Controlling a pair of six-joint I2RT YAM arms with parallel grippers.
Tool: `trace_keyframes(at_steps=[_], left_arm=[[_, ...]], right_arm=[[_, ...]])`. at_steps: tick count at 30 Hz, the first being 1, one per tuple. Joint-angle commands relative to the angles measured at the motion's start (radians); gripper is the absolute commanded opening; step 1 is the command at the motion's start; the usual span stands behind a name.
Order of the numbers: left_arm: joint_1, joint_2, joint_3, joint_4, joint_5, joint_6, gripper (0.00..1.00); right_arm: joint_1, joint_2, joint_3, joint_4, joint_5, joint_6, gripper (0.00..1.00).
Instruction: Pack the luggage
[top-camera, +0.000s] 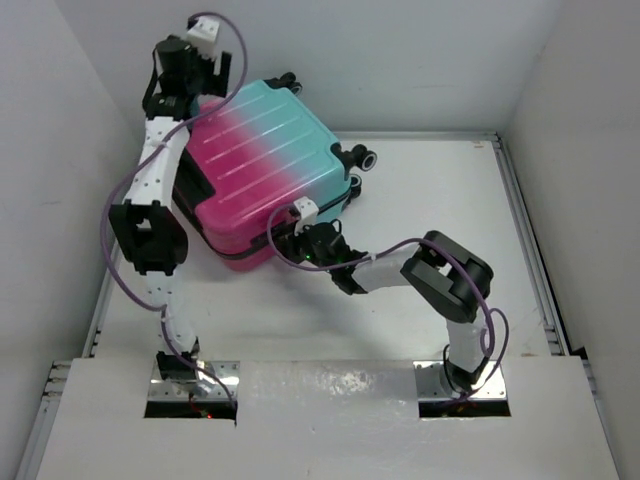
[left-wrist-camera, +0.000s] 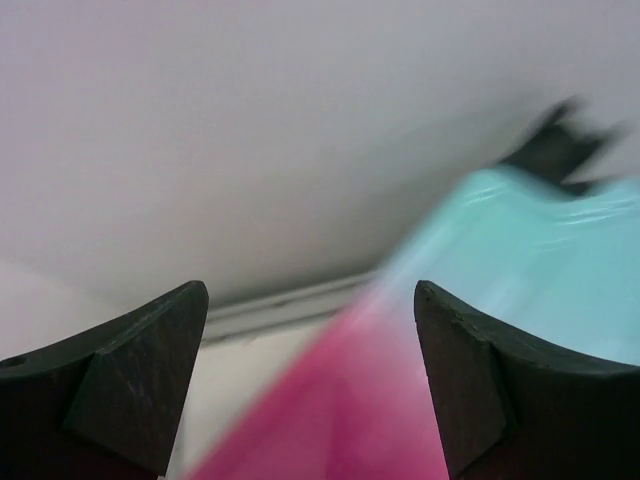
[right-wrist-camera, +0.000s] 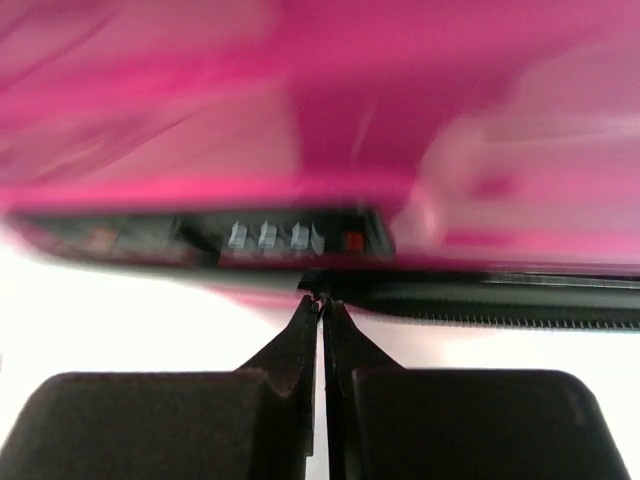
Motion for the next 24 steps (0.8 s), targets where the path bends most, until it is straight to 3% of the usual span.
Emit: trace_keyframes(at_steps=[1,4,5,8,9,13,18,24], left_arm=[[-0.029,-0.107,0.207,-0.268,-0.102,-0.157,0.80],[-0.027,-0.276,0.058,-0.352,-0.199,-0.124,0.85],[-0.027,-0.327,-0.089,-0.374,-0.196,-0.135,0.86],[-0.024,-0.505,-0.344,-0.472,-0.232,-0.285,0.92],[0.012,-0.565,-0.390,-0.518,-0.225,-0.360,0.92],[0.156,-0.641,-0.605,-0.557,-0.162,-0.430,0.89],[0.160,-0.656,-0.646,-0.544,-0.110,-0.456,0.87],[0.167,-0.610,-0.670,-0.558,-0.142,-0.491,0.87]], right_arm=[[0.014,0.010,0.124,0.133,-0.116,0.085,0.00],[-0.001,0.030,0.177,0.090,-0.098,0.083,0.00],[-0.003,0.053,0.193,0.083,-0.101,0.083,0.00],[-0.010,0.079,0.228,0.071,-0.087,0.100,0.00],[-0.010,0.084,0.233,0.065,-0.081,0.105,0.00],[-0.010,0.107,0.231,0.068,-0.081,0.103,0.00],[-0.012,0.099,0.195,0.074,-0.057,0.097,0.00],[-0.017,0.059,0.133,0.076,-0.044,0.079,0.00]])
